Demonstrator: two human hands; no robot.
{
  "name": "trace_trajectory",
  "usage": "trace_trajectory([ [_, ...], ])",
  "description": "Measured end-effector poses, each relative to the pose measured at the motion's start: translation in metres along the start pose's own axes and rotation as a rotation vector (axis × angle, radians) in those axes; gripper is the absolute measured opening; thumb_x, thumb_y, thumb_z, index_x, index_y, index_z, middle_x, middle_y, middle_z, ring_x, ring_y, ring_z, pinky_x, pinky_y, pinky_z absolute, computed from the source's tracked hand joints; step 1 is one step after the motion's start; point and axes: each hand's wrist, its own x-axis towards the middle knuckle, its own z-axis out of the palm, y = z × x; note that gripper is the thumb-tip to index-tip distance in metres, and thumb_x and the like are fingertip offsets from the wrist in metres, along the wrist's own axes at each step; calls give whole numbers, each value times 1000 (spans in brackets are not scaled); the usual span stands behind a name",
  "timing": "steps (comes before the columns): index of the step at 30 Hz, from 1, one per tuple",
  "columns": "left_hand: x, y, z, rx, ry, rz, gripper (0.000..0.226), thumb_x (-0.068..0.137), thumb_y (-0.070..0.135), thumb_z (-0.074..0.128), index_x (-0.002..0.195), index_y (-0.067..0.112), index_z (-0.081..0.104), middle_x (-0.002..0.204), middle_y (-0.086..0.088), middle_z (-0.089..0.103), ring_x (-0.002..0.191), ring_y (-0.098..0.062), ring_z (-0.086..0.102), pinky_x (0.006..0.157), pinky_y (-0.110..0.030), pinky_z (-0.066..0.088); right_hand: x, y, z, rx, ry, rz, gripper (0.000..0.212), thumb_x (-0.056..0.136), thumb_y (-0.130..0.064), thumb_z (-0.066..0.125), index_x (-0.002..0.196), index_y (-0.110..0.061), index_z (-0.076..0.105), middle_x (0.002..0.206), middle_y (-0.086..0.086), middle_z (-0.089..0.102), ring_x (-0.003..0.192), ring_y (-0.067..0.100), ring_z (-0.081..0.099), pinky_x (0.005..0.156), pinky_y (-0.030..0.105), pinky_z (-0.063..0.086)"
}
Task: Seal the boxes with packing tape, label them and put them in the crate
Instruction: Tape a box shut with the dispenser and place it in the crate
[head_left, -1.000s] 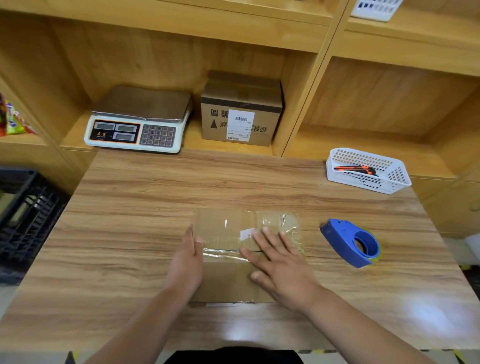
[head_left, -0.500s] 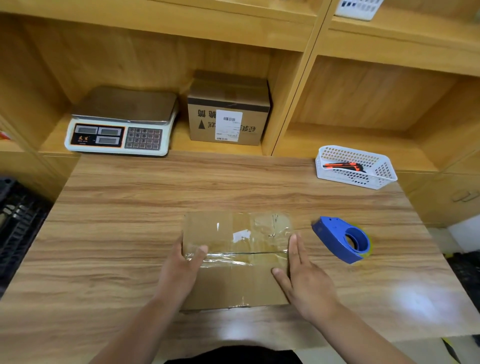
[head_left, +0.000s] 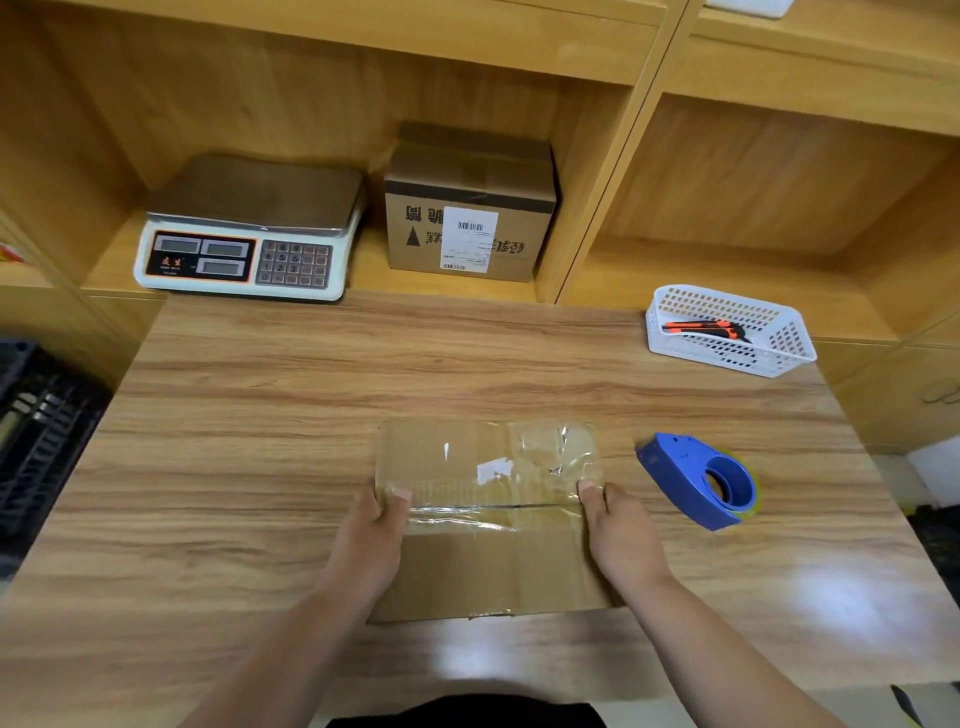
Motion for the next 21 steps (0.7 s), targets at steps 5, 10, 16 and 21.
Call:
trace_trajectory([
  [5, -6, 1, 6, -30, 79, -28, 28, 101, 27, 34, 115, 10, 52, 88, 10, 54, 96, -21, 49, 77, -24, 28, 5, -3, -1, -70, 28, -65, 37, 101, -38, 33, 80, -10, 46, 84, 16, 63, 86, 36, 57, 68, 35, 37],
  [10, -7, -11, 18, -137, 107, -96, 49, 100, 34, 29, 143, 11, 33, 139, -7, 47, 130, -25, 41, 109, -37, 30, 25, -22, -11, -282, 32, -167, 32, 101, -38, 30, 94, -12, 47, 79, 11, 61, 88, 35, 61, 67, 36, 44],
  [16, 2, 9, 7, -19, 145, 29, 53, 95, 11, 44, 143, 6, 23, 140, -3, 38, 134, -25, 29, 106, -25, 25, 28, -23, 1, -462, 102, -613, 60, 98, -45, 25, 151, -18, 16, 155, 9, 22, 142, 27, 25, 114, 37, 24],
  [21, 47, 26, -6, 484, 110, 357, 61, 94, 31, 49, 147, 14, 26, 155, -1, 22, 145, -14, 3, 115, -29, 5, 31, -37, 6, -699, -63, -767, 73, 81, -73, -11, 146, -44, 0, 158, 5, -10, 144, 27, -19, 113, 49, -10],
])
